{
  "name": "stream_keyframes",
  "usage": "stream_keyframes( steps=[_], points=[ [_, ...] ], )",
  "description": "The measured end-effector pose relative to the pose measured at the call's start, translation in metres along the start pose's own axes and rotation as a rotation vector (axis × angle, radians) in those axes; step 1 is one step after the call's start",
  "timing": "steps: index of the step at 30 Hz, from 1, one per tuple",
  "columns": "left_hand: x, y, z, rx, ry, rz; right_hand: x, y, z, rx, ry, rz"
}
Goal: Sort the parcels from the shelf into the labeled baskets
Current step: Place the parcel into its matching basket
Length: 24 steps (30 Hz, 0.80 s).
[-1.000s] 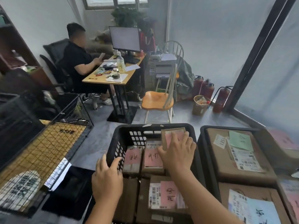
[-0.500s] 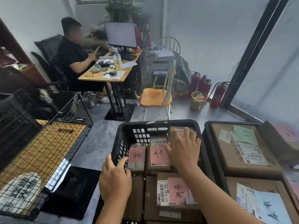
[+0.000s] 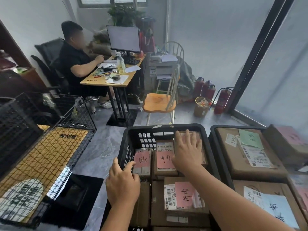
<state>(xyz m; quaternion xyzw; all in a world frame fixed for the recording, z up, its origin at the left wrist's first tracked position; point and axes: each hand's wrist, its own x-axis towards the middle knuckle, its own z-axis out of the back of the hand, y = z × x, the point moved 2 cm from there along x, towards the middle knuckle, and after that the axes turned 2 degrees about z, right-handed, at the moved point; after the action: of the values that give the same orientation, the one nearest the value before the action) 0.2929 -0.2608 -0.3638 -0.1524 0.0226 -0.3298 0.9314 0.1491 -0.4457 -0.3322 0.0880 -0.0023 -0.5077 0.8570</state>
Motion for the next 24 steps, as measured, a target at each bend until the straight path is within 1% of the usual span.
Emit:
stream_keyframes(
  steps=[3,6,10,14,19,24],
  points=[
    [0.005,-0.002,0.005,-0.039,0.036,0.004,-0.008,0.003,0.016,-0.001,-0.058,0.051],
    [0.012,-0.011,0.019,-0.097,0.063,-0.029,-0.021,0.007,0.038,-0.024,-0.105,0.166],
    [0.005,-0.034,0.046,-0.233,0.029,-0.157,-0.047,0.011,0.061,-0.017,-0.076,0.275],
    [-0.015,-0.058,0.074,-0.274,0.003,-0.229,-0.068,0.01,0.082,0.0,-0.069,0.375],
    [-0.053,-0.068,0.109,-0.276,-0.049,-0.171,-0.093,0.004,0.108,0.051,-0.105,0.549],
    [-0.117,-0.08,0.14,-0.355,-0.139,-0.03,-0.124,-0.005,0.128,0.072,-0.121,0.741]
  ],
)
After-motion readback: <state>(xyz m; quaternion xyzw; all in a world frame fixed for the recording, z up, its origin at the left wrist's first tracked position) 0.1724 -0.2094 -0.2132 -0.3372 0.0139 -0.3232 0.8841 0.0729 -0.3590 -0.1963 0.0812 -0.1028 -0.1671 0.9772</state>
